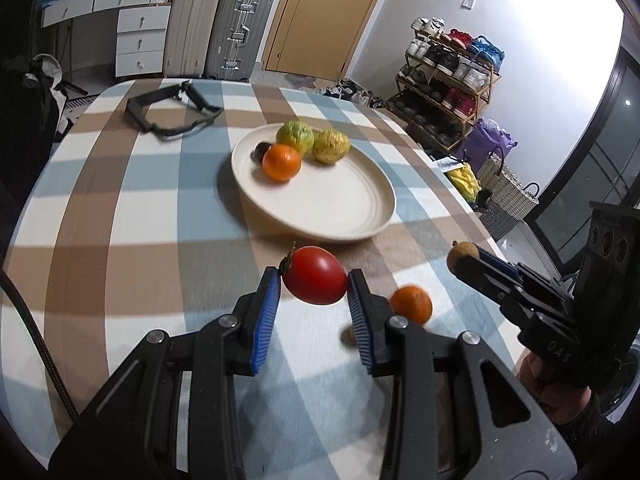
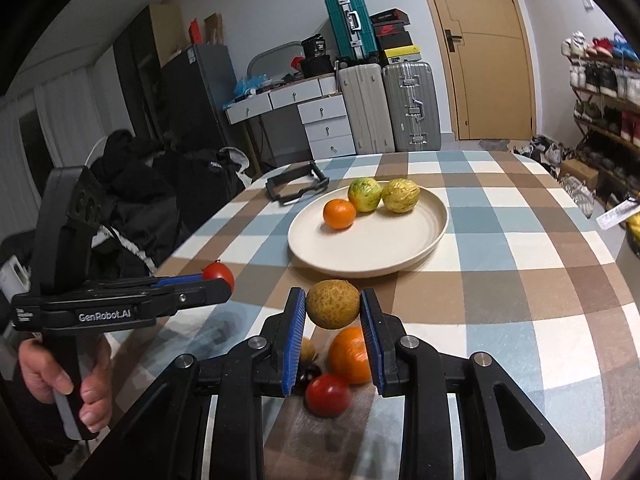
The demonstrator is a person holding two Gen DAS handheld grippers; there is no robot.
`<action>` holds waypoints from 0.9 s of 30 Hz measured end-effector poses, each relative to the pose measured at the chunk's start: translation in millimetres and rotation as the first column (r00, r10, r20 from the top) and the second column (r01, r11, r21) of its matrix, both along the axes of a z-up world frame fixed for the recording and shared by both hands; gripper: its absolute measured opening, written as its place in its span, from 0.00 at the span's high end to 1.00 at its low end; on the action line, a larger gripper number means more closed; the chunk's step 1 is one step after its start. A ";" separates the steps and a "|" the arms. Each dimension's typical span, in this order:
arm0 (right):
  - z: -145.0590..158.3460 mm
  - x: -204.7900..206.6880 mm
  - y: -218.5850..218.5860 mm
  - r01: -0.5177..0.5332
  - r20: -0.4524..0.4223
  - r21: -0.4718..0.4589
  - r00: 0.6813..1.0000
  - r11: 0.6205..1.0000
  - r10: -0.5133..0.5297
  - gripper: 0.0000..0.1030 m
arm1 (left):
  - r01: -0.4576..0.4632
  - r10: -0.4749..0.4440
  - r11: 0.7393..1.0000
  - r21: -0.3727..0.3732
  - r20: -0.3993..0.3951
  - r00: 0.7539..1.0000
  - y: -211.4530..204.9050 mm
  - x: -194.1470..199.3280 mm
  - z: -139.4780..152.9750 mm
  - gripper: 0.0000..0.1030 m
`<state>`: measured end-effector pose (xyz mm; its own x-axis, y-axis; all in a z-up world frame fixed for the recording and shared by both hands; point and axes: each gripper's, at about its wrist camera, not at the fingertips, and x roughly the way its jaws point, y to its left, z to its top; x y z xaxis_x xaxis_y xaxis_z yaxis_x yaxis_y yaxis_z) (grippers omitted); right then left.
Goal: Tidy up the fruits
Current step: 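Carry the red tomato with the left tool while the right carries the brown fruit onto the white plate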
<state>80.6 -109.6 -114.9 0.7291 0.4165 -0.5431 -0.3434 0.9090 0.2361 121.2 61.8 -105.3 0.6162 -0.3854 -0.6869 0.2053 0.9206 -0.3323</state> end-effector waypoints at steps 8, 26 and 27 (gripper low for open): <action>18.1 34.4 -29.3 0.009 -0.027 0.075 1.000 0.997 -0.007 0.72 | 0.022 -0.022 0.999 0.025 0.028 0.999 -23.8 50.0 16.8 0.69; 40.0 147.9 -47.4 0.016 -0.096 0.071 0.995 0.997 -0.009 0.72 | 0.085 -0.086 0.994 0.066 0.011 0.996 -74.3 163.8 10.2 0.69; 39.2 153.9 -47.0 0.014 -0.102 0.070 0.995 0.997 -0.007 0.72 | 0.088 -0.089 0.994 0.069 0.009 0.996 -76.3 167.9 8.4 0.69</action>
